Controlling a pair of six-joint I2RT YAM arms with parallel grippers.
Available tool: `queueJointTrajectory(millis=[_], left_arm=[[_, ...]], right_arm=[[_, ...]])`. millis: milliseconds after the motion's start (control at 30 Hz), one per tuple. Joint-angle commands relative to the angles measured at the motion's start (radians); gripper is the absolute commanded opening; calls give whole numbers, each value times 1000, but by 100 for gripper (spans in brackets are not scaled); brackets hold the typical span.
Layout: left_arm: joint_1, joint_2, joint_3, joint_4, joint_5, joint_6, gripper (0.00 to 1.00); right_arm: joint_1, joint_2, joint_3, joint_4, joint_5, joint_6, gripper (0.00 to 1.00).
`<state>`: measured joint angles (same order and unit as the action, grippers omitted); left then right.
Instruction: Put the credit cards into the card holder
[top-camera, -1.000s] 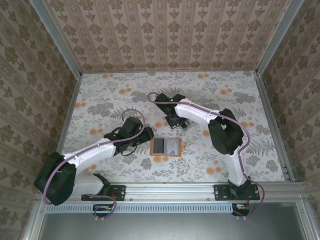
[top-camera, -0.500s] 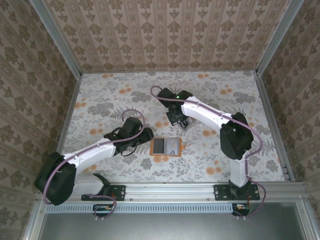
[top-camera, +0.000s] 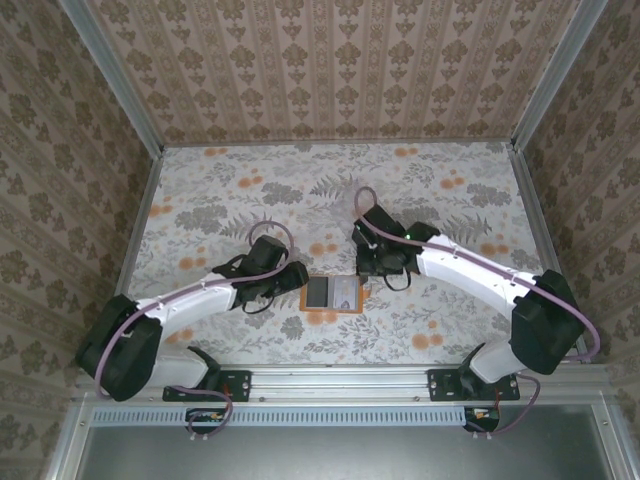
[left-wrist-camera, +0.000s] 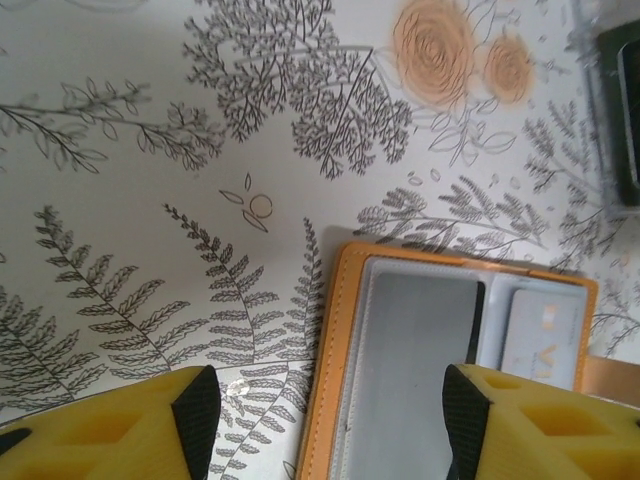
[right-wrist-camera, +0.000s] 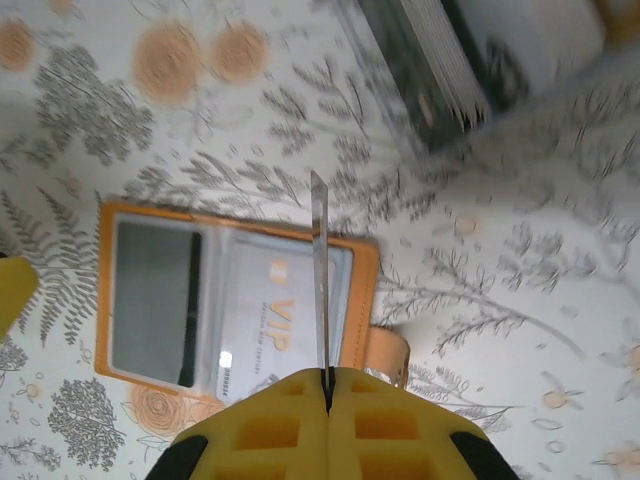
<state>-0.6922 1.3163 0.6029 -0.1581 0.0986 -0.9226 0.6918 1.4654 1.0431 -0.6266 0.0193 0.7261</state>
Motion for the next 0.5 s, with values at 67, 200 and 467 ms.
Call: queueJointTrajectory(millis=[67, 200, 467], left_arm=[[2, 37, 23, -8, 54, 30, 61], [-4, 61, 24, 1, 63, 34, 58], [-18, 96, 35, 6, 68, 33, 55]], right_arm=[[6, -32, -104, 128, -59, 152, 0], [9, -40, -163, 163, -66, 179, 1], [11, -25, -190, 205, -79, 199, 0]])
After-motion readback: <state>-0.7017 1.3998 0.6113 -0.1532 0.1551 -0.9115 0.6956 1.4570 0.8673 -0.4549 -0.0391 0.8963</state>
